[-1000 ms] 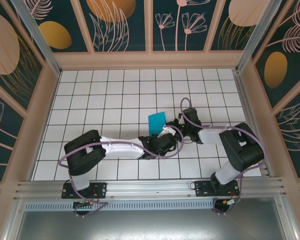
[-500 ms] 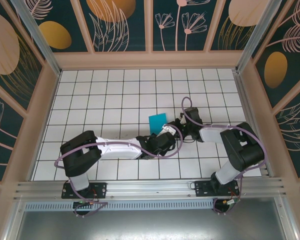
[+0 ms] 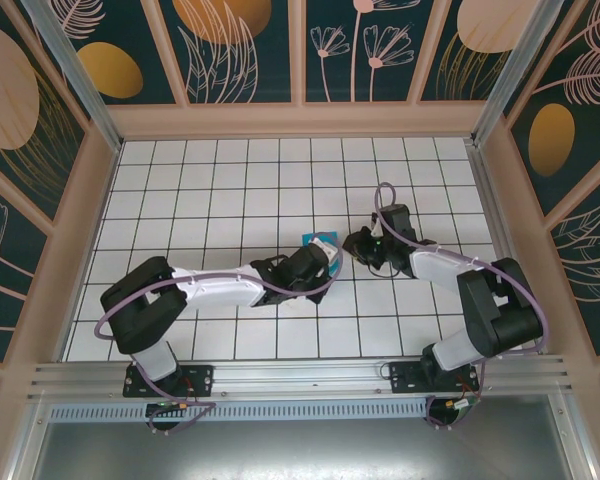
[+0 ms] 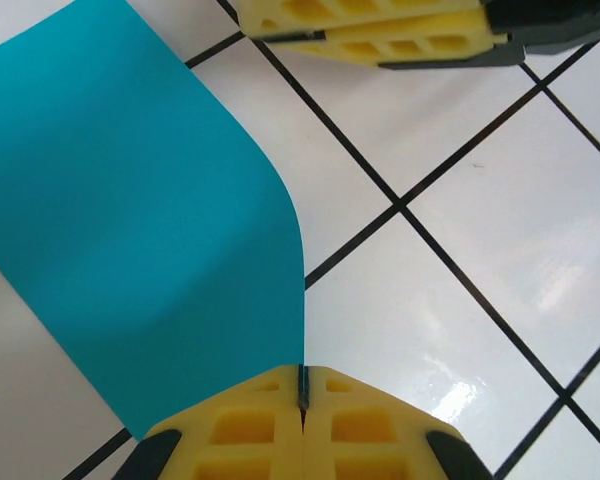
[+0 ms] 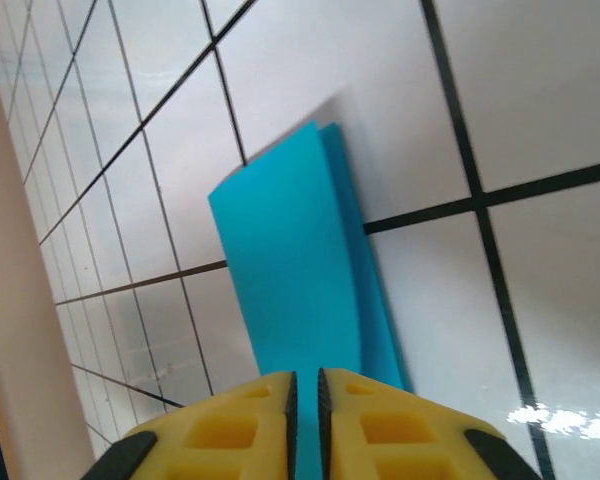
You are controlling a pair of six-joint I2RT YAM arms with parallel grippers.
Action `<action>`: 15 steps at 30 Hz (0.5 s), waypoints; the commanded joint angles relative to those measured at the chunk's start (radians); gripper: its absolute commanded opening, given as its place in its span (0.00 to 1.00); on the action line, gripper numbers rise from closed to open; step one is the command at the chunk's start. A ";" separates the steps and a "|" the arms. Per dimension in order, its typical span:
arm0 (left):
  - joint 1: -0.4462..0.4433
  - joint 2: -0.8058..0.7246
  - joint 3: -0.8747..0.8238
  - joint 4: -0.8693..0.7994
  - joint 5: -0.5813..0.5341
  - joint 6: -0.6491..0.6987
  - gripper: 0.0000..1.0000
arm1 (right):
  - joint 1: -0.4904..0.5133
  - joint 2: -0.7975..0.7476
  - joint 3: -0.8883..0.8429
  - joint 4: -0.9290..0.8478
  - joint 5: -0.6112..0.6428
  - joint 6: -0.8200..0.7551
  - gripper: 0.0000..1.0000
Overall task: Fold a paper plane with a square sheet of paper (pick it up from the middle)
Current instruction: Third fold the triangle at the center of the table.
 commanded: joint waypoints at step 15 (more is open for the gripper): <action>0.068 0.003 -0.021 0.052 0.233 -0.024 0.00 | 0.034 0.285 0.222 -0.069 -0.053 -0.168 0.11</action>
